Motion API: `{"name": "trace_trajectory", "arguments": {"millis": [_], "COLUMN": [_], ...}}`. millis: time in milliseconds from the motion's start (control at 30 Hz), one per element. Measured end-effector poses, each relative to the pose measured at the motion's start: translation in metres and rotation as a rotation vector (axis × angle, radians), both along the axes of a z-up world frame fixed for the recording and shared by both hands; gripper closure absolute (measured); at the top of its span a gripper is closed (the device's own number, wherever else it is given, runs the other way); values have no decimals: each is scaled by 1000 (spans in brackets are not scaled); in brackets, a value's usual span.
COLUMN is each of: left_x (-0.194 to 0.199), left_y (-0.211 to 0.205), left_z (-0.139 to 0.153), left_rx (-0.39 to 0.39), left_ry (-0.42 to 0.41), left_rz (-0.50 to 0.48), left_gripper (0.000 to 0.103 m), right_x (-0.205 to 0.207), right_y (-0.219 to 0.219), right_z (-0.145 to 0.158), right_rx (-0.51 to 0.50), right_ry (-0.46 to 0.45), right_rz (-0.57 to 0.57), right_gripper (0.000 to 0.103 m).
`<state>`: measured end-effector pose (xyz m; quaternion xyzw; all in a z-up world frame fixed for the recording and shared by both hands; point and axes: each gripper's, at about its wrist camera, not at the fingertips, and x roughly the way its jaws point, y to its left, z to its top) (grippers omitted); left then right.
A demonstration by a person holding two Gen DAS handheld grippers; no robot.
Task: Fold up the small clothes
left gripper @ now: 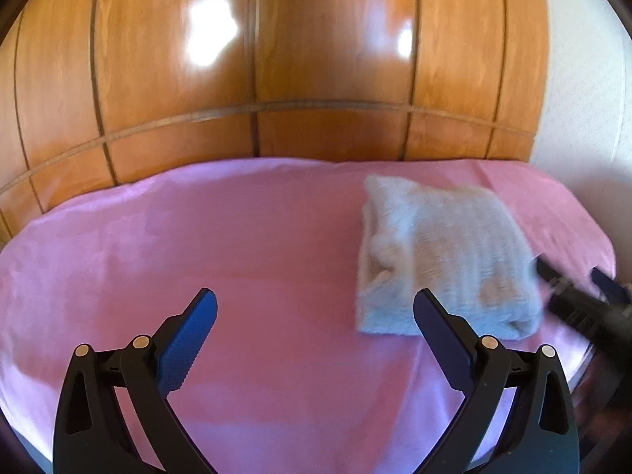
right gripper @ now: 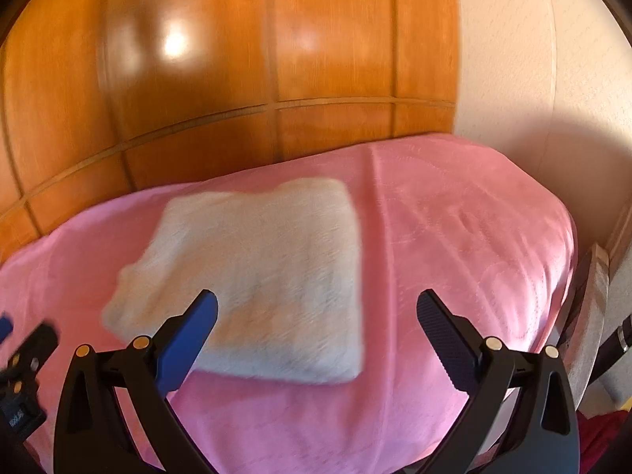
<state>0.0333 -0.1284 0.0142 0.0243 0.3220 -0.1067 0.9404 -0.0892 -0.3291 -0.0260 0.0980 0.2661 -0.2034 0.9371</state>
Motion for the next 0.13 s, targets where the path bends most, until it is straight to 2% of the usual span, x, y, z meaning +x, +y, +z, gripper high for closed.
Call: {"name": "trace_trajectory", "arguments": {"millis": [133], "left_x": [16], "left_y": [25], "left_z": [-19], "left_rx": [-10], "left_ry": [59], "left_rz": [54], "left_gripper": [4], "right_x": [21], "right_y": [-70], "right_z": [-7], "right_rx": [37], "right_ry": [20], "right_rz": [-136], "right_gripper": [2]}}
